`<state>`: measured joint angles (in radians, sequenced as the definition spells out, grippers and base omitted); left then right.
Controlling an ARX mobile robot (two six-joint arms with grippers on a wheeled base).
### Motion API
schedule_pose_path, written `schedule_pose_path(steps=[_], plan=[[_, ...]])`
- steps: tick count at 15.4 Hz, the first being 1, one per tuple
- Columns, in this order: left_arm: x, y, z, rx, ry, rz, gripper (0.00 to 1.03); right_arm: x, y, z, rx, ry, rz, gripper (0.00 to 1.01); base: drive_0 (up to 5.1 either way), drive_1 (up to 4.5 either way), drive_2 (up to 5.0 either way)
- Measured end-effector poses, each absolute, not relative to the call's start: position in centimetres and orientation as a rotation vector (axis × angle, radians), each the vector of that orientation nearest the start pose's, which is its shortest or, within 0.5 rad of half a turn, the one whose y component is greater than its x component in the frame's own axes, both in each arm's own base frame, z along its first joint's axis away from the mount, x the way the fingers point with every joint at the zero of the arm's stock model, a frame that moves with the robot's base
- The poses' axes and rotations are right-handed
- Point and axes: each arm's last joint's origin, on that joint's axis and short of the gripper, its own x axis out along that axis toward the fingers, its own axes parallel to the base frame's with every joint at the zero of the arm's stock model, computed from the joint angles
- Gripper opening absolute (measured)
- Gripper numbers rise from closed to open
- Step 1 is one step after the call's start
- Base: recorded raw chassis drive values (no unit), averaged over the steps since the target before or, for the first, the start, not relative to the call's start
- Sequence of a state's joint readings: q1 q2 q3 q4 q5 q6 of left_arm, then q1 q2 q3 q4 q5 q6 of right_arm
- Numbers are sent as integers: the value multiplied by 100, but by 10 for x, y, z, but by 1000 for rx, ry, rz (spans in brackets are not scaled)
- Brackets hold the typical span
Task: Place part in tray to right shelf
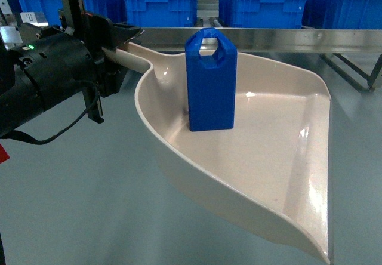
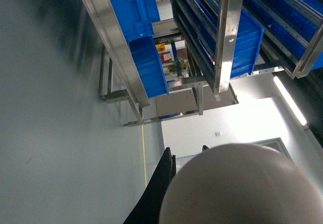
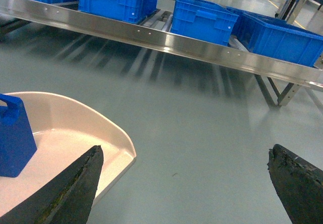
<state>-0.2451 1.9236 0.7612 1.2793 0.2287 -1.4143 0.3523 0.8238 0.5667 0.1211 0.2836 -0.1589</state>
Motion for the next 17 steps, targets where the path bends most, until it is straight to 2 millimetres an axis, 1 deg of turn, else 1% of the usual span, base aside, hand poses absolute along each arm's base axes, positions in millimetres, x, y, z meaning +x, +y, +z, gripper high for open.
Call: schedule_pose_path(steps=[4, 5, 9, 17], plan=[[347, -93, 161, -1385, 236, -475, 12, 179, 57, 280, -201, 124, 79, 98, 0, 0, 0], [347, -93, 161, -1385, 237, -474, 12, 179, 57, 280, -201, 124, 78, 98, -20, 236, -276], [347, -93, 162, -1385, 236, -476, 12, 179, 57, 280, -200, 121, 78, 98, -26, 351, -403], [347, -93, 162, -1385, 233, -473, 12, 179, 57, 280, -201, 122, 79, 98, 283, 192, -506]])
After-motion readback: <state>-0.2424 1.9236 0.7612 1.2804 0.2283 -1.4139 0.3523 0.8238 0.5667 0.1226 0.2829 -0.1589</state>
